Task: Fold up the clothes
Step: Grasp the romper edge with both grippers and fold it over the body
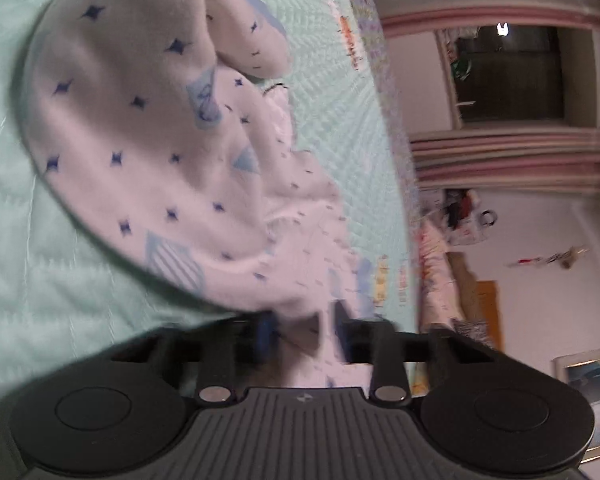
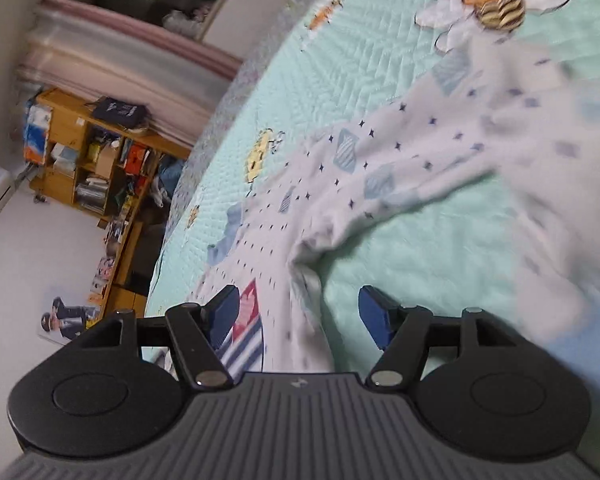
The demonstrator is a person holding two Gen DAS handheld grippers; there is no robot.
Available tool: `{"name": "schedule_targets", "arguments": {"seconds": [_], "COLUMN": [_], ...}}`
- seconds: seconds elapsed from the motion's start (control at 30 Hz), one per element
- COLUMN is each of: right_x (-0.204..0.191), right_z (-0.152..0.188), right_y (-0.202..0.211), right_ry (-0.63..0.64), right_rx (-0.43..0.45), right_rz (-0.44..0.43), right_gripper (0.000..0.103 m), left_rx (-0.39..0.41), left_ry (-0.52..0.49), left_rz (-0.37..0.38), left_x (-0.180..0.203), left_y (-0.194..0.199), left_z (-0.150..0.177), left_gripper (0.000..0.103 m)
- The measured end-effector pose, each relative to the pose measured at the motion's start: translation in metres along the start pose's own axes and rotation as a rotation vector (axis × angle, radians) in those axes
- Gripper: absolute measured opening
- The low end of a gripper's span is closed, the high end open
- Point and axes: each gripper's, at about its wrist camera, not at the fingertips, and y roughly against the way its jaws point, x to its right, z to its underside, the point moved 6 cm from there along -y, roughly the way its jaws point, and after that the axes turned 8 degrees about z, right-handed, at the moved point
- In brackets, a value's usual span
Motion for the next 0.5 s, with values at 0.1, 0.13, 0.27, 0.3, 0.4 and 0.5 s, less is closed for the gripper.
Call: {"name": "schedule_targets", "arguments": {"seconds": [0.1, 0.13, 0.27, 0.3, 0.4, 0.5], "right_x": [-0.009, -0.008, 0.002, 0.008, 0.018, 0.010], "right_z": [-0.009, -0.012, -0.022, -0.024, -0.031, -0.039], "right_y": [-0.018, -0.022, -0.028, -0.027, -0.018, -0.016], "right_ry": [-0.005, -0.018, -0.085, -0.098, -0.069, 0.068], "right_rx": [0.013, 0.022, 0.071, 0.085, 0.121, 0.164], "right_rz": [-0.001, 0.002, 0.039, 0.055, 0.072, 0.140], "right_gripper": [0.067, 0.063, 0.015, 0.004, 0.003, 0.003], "left_rx": [-0.003, -0.003, -0.012, -0.018, -0.029, -0.036], "left_ry": [-0.020, -0.038, -0.100, -0.120, -0.181, -0.219], "left_rz": [-0.002, -0.007, -0.030, -0.041, -0.068, -0.077], "left_x": [-0.003, -0.001, 0.006, 0.008, 0.014, 0.015], "left_y": [-0.007, -0.007, -0.008, -0.009, -0.012, -0.011], "left_z": [-0.007, -0.009, -0.022, -0.024, -0.032, -0.035], "left_gripper": [0.010, 0.010, 0.010, 0.010, 0.010, 0.009]}}
